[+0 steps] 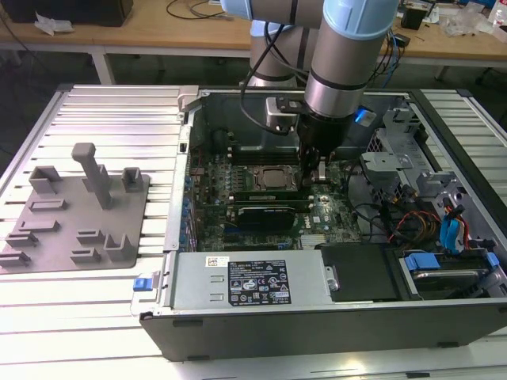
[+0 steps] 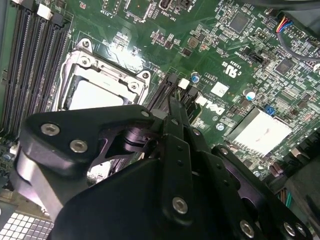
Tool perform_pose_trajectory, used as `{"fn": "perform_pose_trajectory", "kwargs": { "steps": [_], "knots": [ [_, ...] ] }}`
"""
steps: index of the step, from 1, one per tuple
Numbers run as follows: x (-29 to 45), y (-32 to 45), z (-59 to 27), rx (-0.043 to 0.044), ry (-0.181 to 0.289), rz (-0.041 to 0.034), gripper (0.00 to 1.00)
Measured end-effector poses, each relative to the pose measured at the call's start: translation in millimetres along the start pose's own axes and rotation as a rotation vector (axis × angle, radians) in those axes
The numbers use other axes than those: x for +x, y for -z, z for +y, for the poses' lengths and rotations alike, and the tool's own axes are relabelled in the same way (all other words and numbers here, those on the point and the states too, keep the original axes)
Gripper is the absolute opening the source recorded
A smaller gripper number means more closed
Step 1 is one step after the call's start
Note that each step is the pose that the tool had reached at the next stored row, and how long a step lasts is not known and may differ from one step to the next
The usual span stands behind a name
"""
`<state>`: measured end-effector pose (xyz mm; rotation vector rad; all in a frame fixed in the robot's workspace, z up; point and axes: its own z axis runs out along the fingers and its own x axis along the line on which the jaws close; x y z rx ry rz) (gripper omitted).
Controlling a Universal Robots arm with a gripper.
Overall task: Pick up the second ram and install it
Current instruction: 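Press down the second ram until it locks into place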
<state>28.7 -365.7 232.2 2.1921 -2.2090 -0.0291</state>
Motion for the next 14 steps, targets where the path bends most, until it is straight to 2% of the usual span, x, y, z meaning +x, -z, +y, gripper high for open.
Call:
{"fn": "perform_pose_trajectory", "kwargs": {
  "steps": [10,14],
  "knots": [
    [0.0,-3.0,-0.1,-0.0001,0.000,0.0002,0.08],
    [-0.2,-1.3,-0.1,0.0000,0.000,-0.0012,0.08]
  ]
}}
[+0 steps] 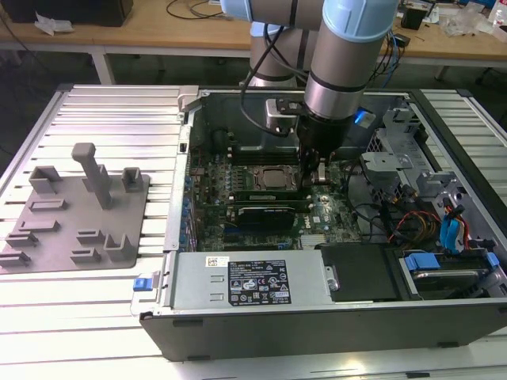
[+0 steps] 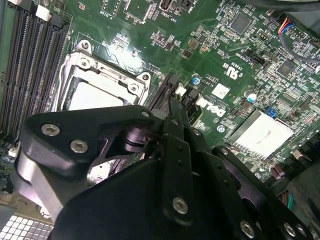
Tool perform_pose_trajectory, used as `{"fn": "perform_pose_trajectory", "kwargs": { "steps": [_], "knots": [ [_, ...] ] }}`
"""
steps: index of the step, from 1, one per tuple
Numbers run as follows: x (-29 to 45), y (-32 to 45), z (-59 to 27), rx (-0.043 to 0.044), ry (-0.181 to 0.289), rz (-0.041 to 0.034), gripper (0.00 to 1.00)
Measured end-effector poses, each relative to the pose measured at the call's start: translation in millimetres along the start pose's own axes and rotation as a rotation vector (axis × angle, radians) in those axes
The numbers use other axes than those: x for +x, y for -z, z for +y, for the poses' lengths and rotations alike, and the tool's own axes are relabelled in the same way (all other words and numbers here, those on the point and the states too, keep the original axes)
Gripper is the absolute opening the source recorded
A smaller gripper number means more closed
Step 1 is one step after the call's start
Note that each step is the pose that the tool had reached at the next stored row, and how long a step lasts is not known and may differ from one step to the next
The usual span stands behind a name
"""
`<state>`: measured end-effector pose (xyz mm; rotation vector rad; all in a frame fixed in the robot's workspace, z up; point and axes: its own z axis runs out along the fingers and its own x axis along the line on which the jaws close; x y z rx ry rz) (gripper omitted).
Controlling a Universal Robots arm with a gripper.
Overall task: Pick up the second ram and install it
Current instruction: 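Press down the second ram until it locks into place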
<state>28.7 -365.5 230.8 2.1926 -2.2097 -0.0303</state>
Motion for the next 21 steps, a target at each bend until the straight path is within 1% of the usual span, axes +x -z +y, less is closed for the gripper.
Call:
{"fn": "perform_pose_trajectory", "kwargs": {
  "steps": [1,3,5,6,11,15,17,18,19,20,21],
  "knots": [
    [0.2,2.9,0.1,-0.0001,0.000,0.0021,0.08],
    [0.3,8.5,0.3,-0.0001,0.000,0.0028,0.08],
    [0.3,16.9,0.6,-0.0001,0.000,0.0032,0.08],
    [0.3,18.0,0.6,-0.0001,0.000,0.0031,0.08],
    [0.4,18.1,0.9,-0.0001,0.000,0.0032,0.08],
    [0.4,18.0,6.3,-0.0002,0.000,0.0032,0.08],
    [0.5,17.5,19.5,0.0000,0.000,0.0033,0.08],
    [0.4,17.2,28.8,0.0002,0.000,0.0032,0.08],
    [0.3,17.0,34.1,0.0004,0.000,0.0033,0.08],
    [-0.3,16.7,41.3,0.0005,0.000,0.0033,0.08],
    [-0.7,16.6,45.5,0.0006,0.000,0.0032,0.08]
  ]
}}
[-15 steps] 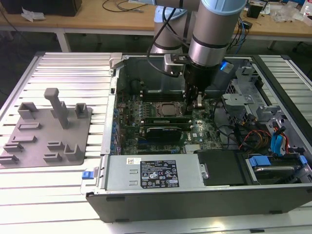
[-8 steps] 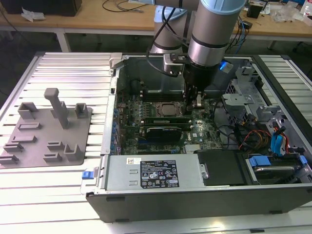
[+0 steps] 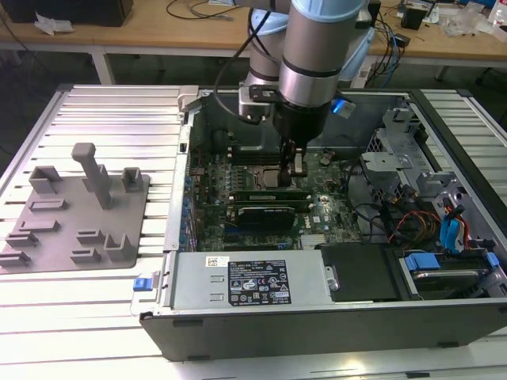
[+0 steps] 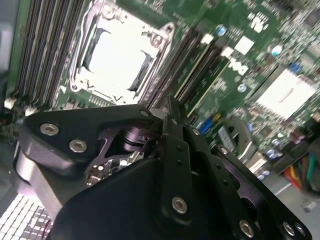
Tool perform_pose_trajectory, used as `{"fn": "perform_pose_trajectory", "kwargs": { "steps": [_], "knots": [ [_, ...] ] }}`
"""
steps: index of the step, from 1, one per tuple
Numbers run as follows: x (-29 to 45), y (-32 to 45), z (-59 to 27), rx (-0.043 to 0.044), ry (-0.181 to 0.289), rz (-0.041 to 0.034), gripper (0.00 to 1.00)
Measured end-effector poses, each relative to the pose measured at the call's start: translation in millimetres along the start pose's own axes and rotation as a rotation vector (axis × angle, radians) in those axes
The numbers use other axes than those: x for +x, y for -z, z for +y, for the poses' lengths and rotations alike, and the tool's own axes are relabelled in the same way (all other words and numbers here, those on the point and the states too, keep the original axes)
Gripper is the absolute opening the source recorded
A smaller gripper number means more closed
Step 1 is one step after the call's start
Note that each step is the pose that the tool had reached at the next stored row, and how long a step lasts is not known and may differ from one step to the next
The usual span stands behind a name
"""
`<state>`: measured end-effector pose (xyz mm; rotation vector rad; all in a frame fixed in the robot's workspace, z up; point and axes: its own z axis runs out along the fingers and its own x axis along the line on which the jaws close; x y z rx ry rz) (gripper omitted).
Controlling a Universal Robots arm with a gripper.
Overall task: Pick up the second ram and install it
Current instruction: 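Press down the second ram until it locks into place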
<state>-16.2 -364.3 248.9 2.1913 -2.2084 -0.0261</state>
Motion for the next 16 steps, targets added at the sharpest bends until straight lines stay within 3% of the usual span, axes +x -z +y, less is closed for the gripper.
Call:
{"fn": "perform_pose_trajectory", "kwargs": {
  "steps": [3,8,11,16],
  "knots": [
    [-2.9,-0.9,19.1,0.0009,0.000,0.0001,0.08],
    [-2.8,-3.2,34.1,0.0028,0.000,0.0000,0.08],
    [-2.8,-5.6,39.5,0.0028,0.000,0.0001,0.08],
    [-2.8,-7.9,41.1,0.0030,0.004,0.0000,0.08]
  ]
}}
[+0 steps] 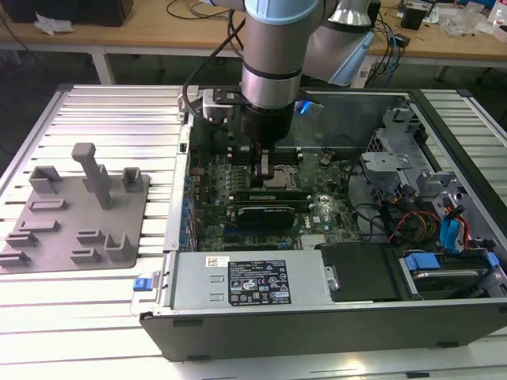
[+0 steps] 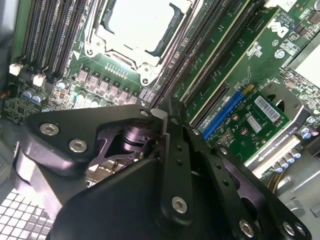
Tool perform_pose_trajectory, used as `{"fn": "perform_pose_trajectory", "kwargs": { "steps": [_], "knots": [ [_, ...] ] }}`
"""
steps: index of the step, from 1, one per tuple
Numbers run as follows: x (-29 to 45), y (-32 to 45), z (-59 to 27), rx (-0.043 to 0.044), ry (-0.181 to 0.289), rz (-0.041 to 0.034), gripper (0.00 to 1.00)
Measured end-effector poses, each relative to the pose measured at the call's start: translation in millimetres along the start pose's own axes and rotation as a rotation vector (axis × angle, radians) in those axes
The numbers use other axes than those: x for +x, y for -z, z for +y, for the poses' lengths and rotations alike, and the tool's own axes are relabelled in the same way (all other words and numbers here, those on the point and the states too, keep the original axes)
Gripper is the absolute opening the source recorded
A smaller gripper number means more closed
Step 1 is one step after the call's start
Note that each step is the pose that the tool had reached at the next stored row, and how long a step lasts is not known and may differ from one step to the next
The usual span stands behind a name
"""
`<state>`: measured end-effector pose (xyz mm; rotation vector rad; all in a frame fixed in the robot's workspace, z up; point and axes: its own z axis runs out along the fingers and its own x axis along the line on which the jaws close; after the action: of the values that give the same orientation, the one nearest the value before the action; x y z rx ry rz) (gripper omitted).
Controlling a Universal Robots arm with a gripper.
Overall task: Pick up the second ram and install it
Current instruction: 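Press down the second ram until it locks into place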
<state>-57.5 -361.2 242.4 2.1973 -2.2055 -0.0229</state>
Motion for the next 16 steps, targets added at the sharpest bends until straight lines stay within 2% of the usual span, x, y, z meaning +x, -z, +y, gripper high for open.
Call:
{"fn": "perform_pose_trajectory", "kwargs": {
  "steps": [5,11,16],
  "knots": [
    [0.3,-5.5,-0.2,-0.0001,0.000,0.0000,0.08],
    [1.8,-6.1,-0.2,-0.0001,0.000,0.0002,0.08],
    [2.3,-9.7,-0.1,-0.0004,0.000,0.0005,0.08]
  ]
}}
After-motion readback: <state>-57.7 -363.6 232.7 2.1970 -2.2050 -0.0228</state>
